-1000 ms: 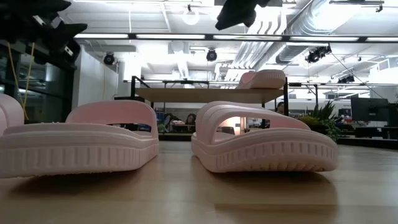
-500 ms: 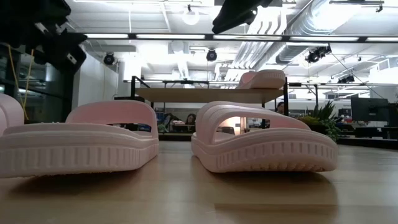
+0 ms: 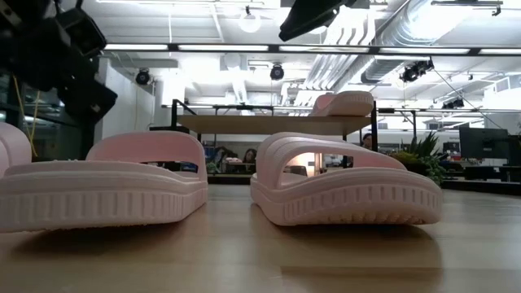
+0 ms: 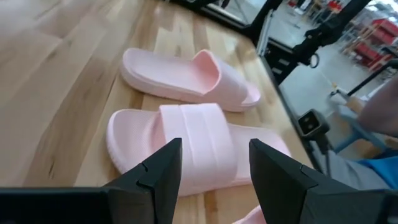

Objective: Pick and place slides into the shelf
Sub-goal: Put the pink slide on the shelf

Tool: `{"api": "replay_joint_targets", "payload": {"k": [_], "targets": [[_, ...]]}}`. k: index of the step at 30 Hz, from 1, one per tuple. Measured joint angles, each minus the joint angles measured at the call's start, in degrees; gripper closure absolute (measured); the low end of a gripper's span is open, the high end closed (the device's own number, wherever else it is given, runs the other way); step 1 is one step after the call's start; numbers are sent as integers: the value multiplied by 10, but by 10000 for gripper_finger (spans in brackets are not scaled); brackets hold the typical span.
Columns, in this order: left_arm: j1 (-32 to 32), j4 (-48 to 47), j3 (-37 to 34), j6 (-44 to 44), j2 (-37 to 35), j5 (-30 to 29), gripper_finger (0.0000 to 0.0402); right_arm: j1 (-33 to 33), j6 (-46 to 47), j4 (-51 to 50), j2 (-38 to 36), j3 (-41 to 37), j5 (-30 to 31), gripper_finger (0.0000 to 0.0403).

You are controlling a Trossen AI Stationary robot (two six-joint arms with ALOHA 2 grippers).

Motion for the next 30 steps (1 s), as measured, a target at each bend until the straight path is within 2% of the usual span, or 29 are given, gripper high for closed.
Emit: {"api": "replay_joint_targets", "payload": {"k": [30], "targets": [[0, 198, 0, -30, 201, 16, 232, 0, 15, 4, 0, 0, -8, 279]]}}
